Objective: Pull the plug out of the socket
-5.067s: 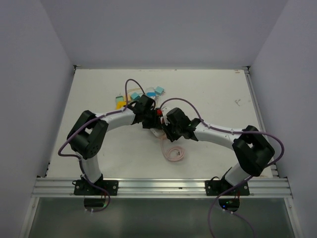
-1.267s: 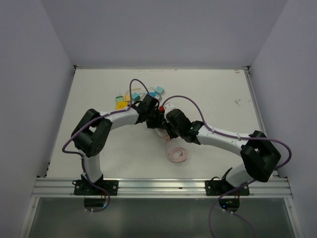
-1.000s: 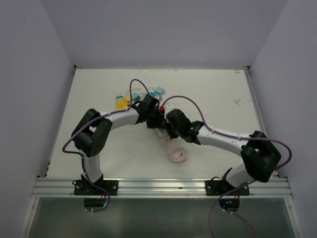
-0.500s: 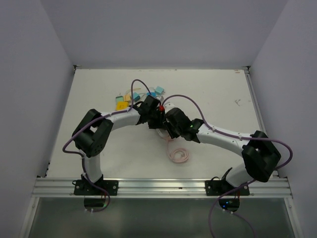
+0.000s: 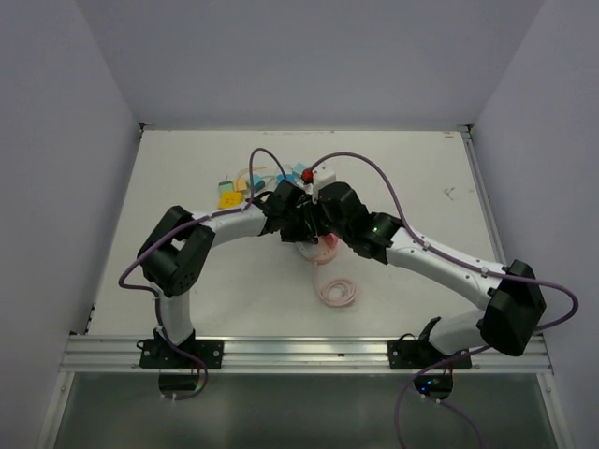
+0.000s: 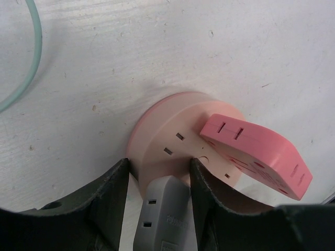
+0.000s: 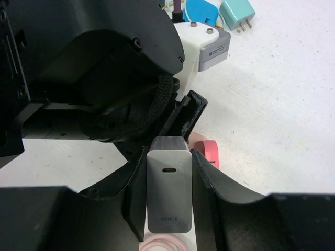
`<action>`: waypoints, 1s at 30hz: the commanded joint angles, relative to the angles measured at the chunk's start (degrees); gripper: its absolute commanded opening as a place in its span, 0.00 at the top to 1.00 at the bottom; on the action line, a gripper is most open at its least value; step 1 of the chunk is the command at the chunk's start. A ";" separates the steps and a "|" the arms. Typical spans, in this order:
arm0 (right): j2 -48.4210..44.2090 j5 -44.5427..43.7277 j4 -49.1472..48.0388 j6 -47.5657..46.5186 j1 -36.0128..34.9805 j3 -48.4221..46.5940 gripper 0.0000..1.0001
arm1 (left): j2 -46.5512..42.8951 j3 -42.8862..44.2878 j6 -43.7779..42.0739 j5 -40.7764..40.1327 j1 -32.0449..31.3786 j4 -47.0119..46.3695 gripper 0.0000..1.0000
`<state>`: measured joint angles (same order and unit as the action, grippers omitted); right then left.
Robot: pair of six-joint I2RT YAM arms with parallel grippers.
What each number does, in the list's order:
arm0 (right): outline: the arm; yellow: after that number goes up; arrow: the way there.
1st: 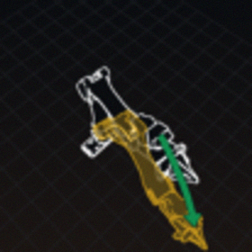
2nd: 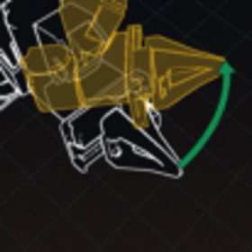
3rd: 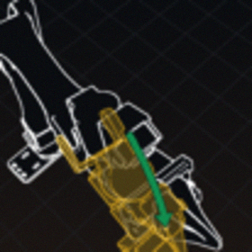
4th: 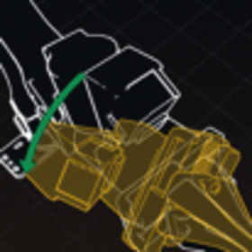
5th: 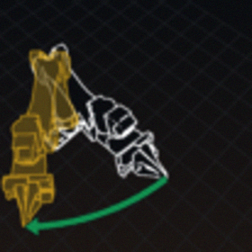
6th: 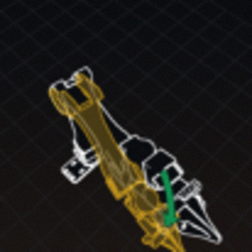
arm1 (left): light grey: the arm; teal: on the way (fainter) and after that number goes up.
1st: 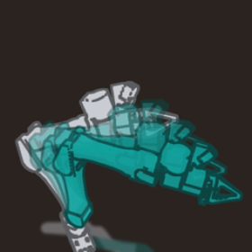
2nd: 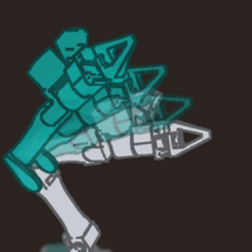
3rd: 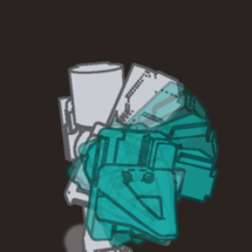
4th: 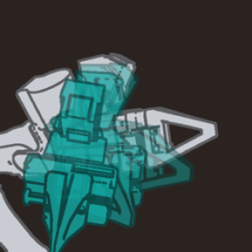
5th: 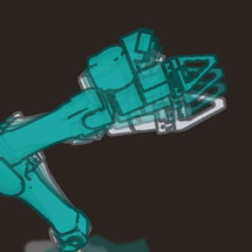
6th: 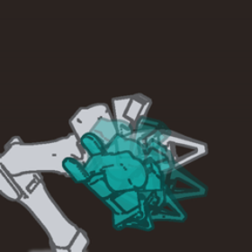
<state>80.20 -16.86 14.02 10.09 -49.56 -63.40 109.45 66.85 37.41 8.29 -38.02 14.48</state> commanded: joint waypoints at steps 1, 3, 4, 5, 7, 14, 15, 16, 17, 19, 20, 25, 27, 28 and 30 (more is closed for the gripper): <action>-4.35 0.25 -0.58 0.64 0.51 0.54 1.00 | 8.59 -5.15 -5.59 -16.21 0.40 15.32 0.50; -6.63 0.95 0.91 1.68 2.78 3.17 1.00 | 8.50 -4.36 -5.68 -15.86 0.40 15.23 0.50; -7.68 1.48 1.27 2.39 4.02 4.23 1.00 | 8.59 -3.49 -5.94 -15.77 0.49 15.40 0.50; -9.70 2.26 1.62 3.00 5.51 5.38 1.00 | 8.59 -3.13 -6.03 -15.59 0.40 15.49 0.49; -12.17 5.41 1.54 5.11 10.78 8.89 1.00 | 8.59 -2.43 -6.38 -15.50 0.67 15.49 0.49; -13.24 16.38 -2.83 9.77 26.51 15.93 1.00 | 5.96 -2.69 -7.17 -14.36 1.90 14.44 0.47; -11.84 18.60 -4.43 12.21 29.67 17.41 1.00 | 5.34 -2.86 -7.35 -14.27 2.07 14.26 0.46; -11.13 20.36 -6.18 13.46 30.83 18.04 1.00 | 5.08 -2.87 -7.44 -14.27 2.07 14.35 0.46; -10.25 23.86 -10.38 15.82 31.62 18.65 1.00 | 4.90 -2.95 -7.52 -14.36 2.07 14.26 0.46; -6.67 26.61 -14.53 17.94 32.86 19.45 1.00 | 4.20 -3.57 -7.61 -14.01 2.16 14.00 0.46; -4.73 28.18 -18.46 18.65 33.04 19.10 1.00 | 3.93 -3.92 -7.61 -13.75 2.16 13.47 0.46; 7.74 34.35 -29.82 24.27 33.65 15.59 1.00 | 2.35 -6.11 -7.44 -11.55 2.16 11.89 0.45; 11.36 35.92 -35.97 26.73 33.74 14.45 1.00 | 1.82 -6.90 -7.70 -11.28 2.16 11.54 0.45; 13.03 36.20 -37.56 27.35 33.74 13.83 1.00 | 1.56 -7.26 -7.70 -11.28 2.25 11.45 0.45; 18.22 37.07 -41.08 29.01 33.83 11.73 1.00 | 1.21 -7.78 -7.96 -11.20 2.25 11.36 0.45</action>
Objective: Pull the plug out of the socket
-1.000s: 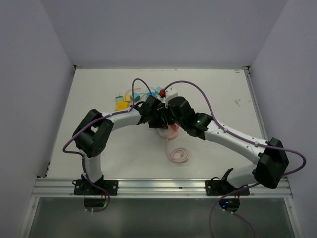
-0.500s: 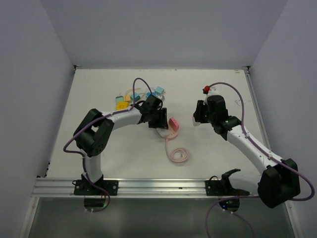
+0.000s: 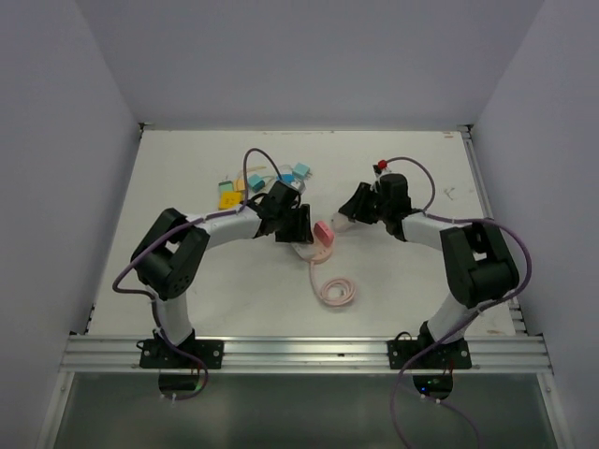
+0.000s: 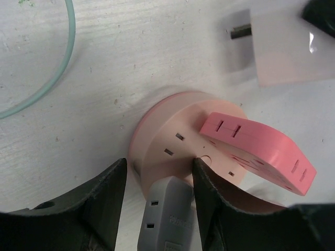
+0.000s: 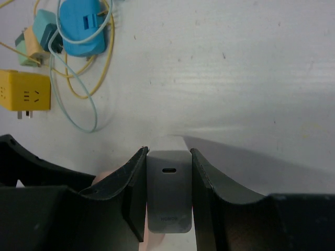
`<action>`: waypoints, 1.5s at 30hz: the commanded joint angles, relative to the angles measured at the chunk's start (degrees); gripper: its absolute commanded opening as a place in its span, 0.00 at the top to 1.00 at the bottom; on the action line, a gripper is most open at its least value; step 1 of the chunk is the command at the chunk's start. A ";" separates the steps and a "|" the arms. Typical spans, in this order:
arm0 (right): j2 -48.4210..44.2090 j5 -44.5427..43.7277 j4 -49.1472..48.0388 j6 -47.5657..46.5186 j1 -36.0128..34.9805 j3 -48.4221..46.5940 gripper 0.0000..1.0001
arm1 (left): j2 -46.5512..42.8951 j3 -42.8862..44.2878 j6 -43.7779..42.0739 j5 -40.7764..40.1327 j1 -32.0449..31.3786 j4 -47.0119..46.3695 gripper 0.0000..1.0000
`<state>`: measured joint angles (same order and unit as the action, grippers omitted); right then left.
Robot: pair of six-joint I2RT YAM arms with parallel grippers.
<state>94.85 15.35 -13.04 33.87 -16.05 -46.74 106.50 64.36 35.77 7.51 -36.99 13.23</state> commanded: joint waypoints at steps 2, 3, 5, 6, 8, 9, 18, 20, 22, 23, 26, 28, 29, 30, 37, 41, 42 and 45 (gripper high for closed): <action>7.00 6.17 -15.96 6.55 0.32 -6.69 1.00 | 3.98 -5.65 -6.41 -10.41 1.31 12.26 0.45; 9.45 6.44 -16.58 6.91 0.41 -7.91 1.00 | 3.89 -5.91 -6.50 -10.15 1.31 12.25 0.45; 11.23 5.83 -16.33 7.35 0.67 -8.71 0.91 | 3.63 -6.17 -6.50 -9.97 1.22 11.99 0.45; 12.11 5.22 -15.45 7.18 0.67 -9.41 0.84 | 3.54 -6.35 -6.50 -9.88 1.31 11.90 0.45; 12.12 2.76 -11.67 5.35 0.76 -9.95 0.64 | 3.11 -6.52 -6.50 -9.88 1.31 11.73 0.45; 11.33 1.79 -10.01 4.37 0.76 -10.12 0.58 | 2.93 -6.87 -6.50 -9.88 1.22 11.55 0.44; 2.46 -9.18 9.51 -7.14 0.67 -11.53 0.29 | 2.84 -7.49 -6.68 -9.36 1.31 11.02 0.44; -0.43 -10.43 12.84 -8.55 0.50 -11.44 0.29 | 2.93 -7.58 -6.76 -9.35 1.22 10.94 0.44; -2.47 -10.52 13.99 -9.78 -0.11 -10.57 0.29 | 2.75 -7.93 -6.76 -9.35 1.22 10.76 0.44; -4.30 -10.26 14.96 -11.44 -1.25 -10.04 0.29 | 2.66 -8.02 -6.68 -9.35 1.31 10.76 0.44; -7.29 -8.59 16.81 -15.56 -4.93 -9.60 0.30 | 2.75 -7.93 -6.68 -9.27 1.31 10.76 0.44; -8.80 -9.02 17.25 -17.68 -7.75 -9.16 0.30 | 2.66 -7.67 -6.68 -9.18 1.22 10.76 0.44; -9.59 -9.37 17.43 -19.17 -10.20 -8.81 0.30 | 2.84 -7.58 -6.68 -9.18 1.31 10.93 0.44; -11.07 -9.46 17.08 -19.45 -11.27 -7.94 0.31 | 2.84 -7.41 -6.68 -9.09 1.22 10.94 0.44; -10.49 -7.71 14.00 -20.94 -16.02 -6.43 0.32 | 3.19 -7.05 -6.94 -8.83 1.22 11.11 0.44; -7.40 -9.02 14.44 -22.96 -18.57 -7.75 0.35 | 3.19 -6.79 -6.85 -8.56 1.31 11.29 0.44; -6.96 -9.81 14.44 -23.06 -18.92 -7.75 0.35 | 3.19 -6.70 -6.85 -8.65 1.22 11.29 0.44; -5.64 -10.34 14.18 -23.41 -19.80 -7.40 0.40 | 3.19 -6.70 -6.94 -8.74 1.31 11.46 0.44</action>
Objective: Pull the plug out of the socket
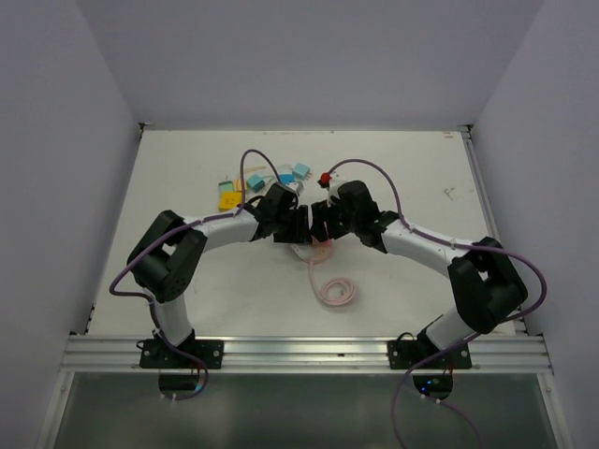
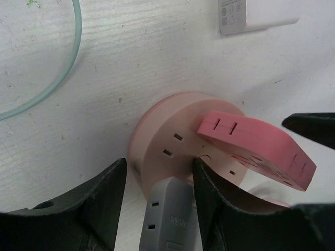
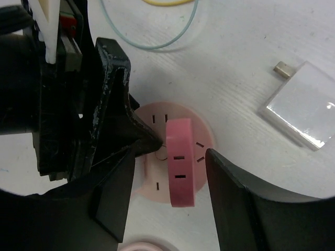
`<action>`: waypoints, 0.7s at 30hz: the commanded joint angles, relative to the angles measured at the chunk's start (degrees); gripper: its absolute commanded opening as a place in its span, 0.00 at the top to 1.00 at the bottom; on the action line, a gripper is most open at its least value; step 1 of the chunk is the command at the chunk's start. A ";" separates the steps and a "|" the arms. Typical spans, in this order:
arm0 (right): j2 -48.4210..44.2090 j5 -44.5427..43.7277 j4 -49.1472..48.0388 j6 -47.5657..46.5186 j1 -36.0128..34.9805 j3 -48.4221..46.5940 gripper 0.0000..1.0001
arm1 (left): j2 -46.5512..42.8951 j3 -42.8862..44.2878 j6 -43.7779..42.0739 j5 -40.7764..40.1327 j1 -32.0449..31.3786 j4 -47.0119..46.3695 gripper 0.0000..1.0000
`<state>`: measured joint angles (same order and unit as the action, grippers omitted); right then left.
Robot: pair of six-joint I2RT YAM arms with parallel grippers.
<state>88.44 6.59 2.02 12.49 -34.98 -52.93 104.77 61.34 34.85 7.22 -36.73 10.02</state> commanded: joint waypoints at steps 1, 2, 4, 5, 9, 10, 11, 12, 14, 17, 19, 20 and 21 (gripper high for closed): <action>0.94 -2.02 -0.88 -2.12 -1.14 -1.04 0.41 | 4.83 -3.69 -6.02 -8.45 0.96 14.68 0.44; 1.20 -2.28 -0.88 -2.21 -1.49 -0.60 0.44 | 4.83 -3.77 -5.94 -8.37 0.96 14.59 0.44; 1.21 -3.16 -1.05 -2.30 -1.84 -0.07 0.47 | 4.92 -3.69 -5.85 -8.19 1.05 14.33 0.44; 1.12 -3.34 -1.14 -2.64 -2.11 0.36 0.52 | 5.09 -3.69 -5.85 -8.19 0.96 14.24 0.44; 1.03 -4.65 -1.23 -3.43 -2.20 0.81 0.65 | 5.35 -3.86 -5.76 -7.75 0.96 13.88 0.45; 1.29 -5.00 -0.97 -3.70 -2.37 0.72 0.69 | 5.36 -3.86 -5.76 -7.75 0.96 13.97 0.45; 1.47 -5.79 -0.27 -4.40 -2.63 0.20 0.71 | 5.36 -3.95 -5.85 -7.75 0.96 13.89 0.45; 1.99 -6.15 0.08 -4.75 -2.72 -0.07 0.72 | 5.36 -3.86 -5.85 -7.75 0.96 14.06 0.45; 2.17 -6.41 0.44 -5.19 -3.25 -0.25 0.72 | 5.36 -3.77 -5.85 -7.93 1.05 14.15 0.45; 2.52 -7.73 0.70 -5.55 -3.60 -0.16 0.83 | 5.44 -3.77 -5.85 -7.93 0.96 14.32 0.45; 2.61 -8.52 0.79 -5.72 -3.95 -0.25 0.94 | 5.62 -3.77 -5.93 -7.93 0.96 14.41 0.45; 2.35 -8.61 1.23 -5.81 -4.13 -0.42 0.98 | 5.71 -3.95 -6.11 -7.84 1.05 14.50 0.45; 2.09 -8.44 1.40 -5.81 -4.04 -0.60 1.00 | 5.88 -3.95 -6.20 -7.84 1.05 14.50 0.45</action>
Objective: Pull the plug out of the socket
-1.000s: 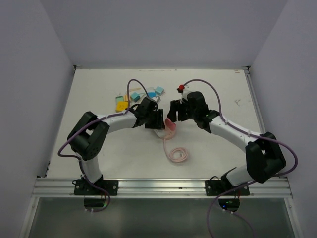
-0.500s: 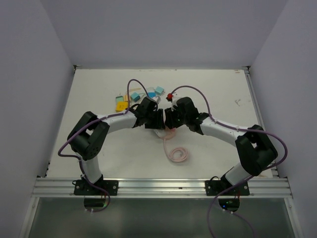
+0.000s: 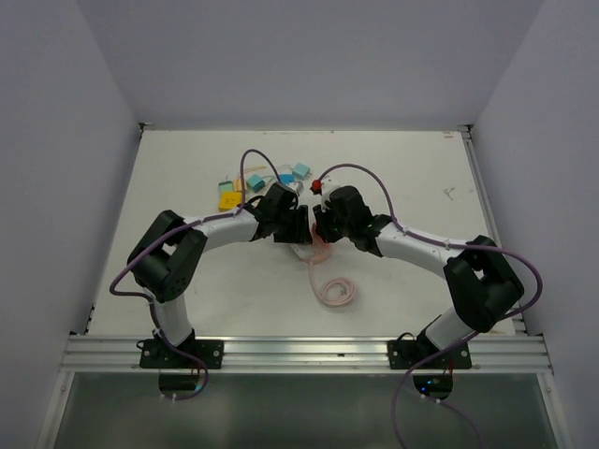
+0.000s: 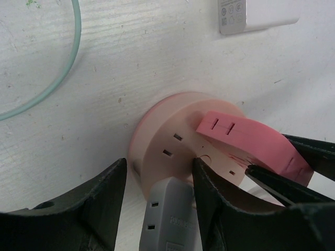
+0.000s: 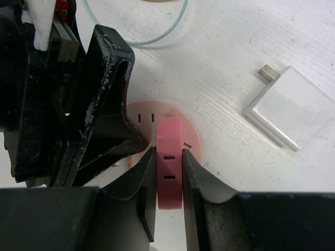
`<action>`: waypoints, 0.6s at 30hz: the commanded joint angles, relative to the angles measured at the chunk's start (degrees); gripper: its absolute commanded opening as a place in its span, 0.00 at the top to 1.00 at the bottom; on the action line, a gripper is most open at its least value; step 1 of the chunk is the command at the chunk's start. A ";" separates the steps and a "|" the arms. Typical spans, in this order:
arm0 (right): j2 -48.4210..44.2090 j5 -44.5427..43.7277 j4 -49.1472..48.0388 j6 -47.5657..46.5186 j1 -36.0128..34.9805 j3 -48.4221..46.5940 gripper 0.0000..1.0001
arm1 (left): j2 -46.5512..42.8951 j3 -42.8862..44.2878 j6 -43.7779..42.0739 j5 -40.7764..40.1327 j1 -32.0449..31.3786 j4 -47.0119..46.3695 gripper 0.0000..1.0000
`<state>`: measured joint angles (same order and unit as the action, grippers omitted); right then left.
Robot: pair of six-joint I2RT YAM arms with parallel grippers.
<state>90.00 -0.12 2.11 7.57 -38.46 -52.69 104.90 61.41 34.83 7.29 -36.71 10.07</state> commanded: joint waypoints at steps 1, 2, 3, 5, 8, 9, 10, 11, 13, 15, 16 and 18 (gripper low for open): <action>-0.34 -1.29 1.41 -0.81 -0.65 -0.93 1.00 | 5.84 -4.19 -6.26 -7.90 0.94 14.37 0.45; -0.70 -0.94 1.32 -0.89 -0.57 -1.10 1.00 | 5.93 -4.45 -6.35 -7.99 0.94 14.28 0.45; -1.22 -0.41 1.14 -0.89 -0.74 -1.28 1.00 | 6.01 -4.54 -6.44 -8.08 1.02 14.37 0.45; -2.71 -0.23 0.71 -1.07 -1.00 -1.80 1.00 | 6.45 -4.72 -6.35 -7.99 1.03 14.63 0.46; -4.03 1.25 -1.13 -1.25 -1.36 -1.89 1.00 | 6.72 -4.98 -5.92 -7.64 1.03 14.72 0.46; -4.73 1.70 -1.75 -1.25 -1.44 -1.72 1.00 | 6.81 -4.98 -5.91 -7.64 1.03 14.81 0.46; -4.92 2.14 -3.41 -1.33 -1.62 -1.63 1.00 | 7.07 -5.07 -5.83 -7.73 0.94 14.89 0.46; -5.09 2.32 -3.86 -1.25 -1.79 -1.46 1.00 | 7.16 -5.07 -5.83 -7.82 0.94 14.98 0.46; -5.71 2.14 -5.27 -1.25 -2.32 -1.37 1.00 | 7.59 -4.98 -5.83 -7.82 0.94 15.25 0.46; -5.97 1.44 -5.62 -1.33 -2.59 -1.37 1.00 | 7.95 -4.98 -5.91 -7.90 0.85 15.42 0.46; -6.06 1.26 -5.45 -1.33 -2.67 -1.54 1.00 | 8.12 -4.98 -6.00 -7.90 0.85 15.42 0.46; -6.32 0.83 -5.62 -1.07 -2.76 -1.81 1.00 | 8.21 -5.16 -6.09 -8.17 0.76 15.25 0.46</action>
<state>89.23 -1.02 2.66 6.00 -39.81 -52.69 105.91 61.39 34.79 8.95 -36.36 10.11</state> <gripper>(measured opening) 0.243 0.551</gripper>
